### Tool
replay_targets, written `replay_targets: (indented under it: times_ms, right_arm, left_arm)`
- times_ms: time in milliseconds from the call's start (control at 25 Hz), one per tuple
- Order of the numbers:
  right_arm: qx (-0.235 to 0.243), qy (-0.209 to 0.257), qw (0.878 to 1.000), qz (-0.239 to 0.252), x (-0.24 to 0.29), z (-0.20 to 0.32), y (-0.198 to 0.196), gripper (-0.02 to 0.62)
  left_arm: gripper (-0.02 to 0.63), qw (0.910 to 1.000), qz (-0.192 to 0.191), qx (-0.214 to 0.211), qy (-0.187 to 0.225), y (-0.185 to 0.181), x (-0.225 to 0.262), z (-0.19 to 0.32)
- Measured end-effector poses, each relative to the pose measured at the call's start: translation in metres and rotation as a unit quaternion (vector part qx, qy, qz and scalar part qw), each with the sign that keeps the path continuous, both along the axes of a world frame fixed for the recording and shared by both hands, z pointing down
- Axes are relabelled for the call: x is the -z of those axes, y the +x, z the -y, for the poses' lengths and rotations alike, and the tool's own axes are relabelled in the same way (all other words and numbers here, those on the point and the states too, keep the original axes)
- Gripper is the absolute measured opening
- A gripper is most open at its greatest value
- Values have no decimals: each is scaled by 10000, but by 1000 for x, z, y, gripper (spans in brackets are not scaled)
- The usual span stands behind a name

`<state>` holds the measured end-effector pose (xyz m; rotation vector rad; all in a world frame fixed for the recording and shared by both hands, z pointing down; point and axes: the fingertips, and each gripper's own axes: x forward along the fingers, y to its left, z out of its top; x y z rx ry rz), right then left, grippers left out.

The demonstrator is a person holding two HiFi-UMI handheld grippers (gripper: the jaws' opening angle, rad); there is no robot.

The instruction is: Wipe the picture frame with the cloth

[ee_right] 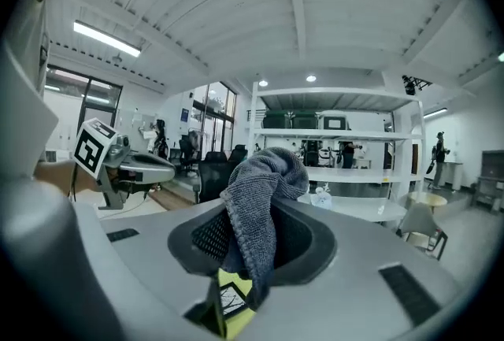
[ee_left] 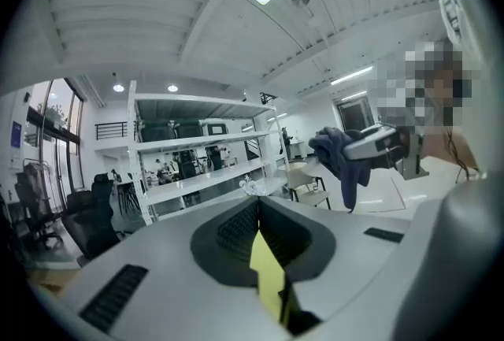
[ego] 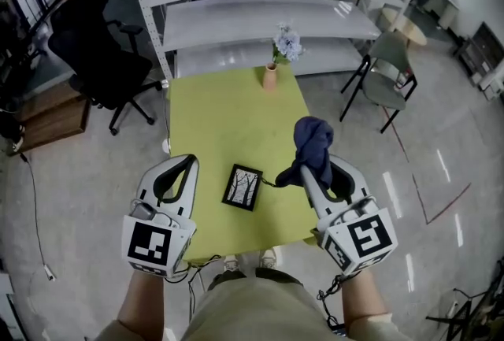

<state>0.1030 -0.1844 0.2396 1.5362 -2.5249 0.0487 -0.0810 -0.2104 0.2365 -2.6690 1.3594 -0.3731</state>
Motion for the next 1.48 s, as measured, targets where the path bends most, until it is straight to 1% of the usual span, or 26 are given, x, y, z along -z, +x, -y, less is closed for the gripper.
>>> replay_targets:
  times_ms: [120,360,440,560,600,840,1040,1320,1480]
  right_arm:
    - [-52,81,9998,171,9,-14,6,107]
    - [13,-114,9998,137,-2,-31,8,107]
    - [87,-195,9997,69,-12,-37,8,106]
    - [215,-352,9991,-36,-24,-44,3,106]
    - [241,-396,9989,-29,-27,-46,1,106]
    - [347,-520,9980,87,-36,-49,-5,106]
    - [361,-497,9981,86,-36,-44,-3,106]
    - [363,-461,9983,55,-30,-36,0,106]
    - [370,-442,9983,32,-29,-35,1,106]
  left_arm:
    - [8,9999,-59,20,85,1,12,-15]
    - [8,10000,-69,-11,-40,1,2,-32]
    - [8,9997,-182,-15,-142,3,-6,-36]
    - [8,9983,-530,-59,-241,2,-14,-41]
    - [8,9979,-571,-58,-283,2,-17,-42]
    - [8,9984,-382,-11,-406,5,-29,-46]
    - [8,9989,-268,-18,-378,9,-30,-45]
    - [8,9988,-266,23,-404,10,-21,-42]
    - [8,9994,-127,25,-310,8,-22,-41]
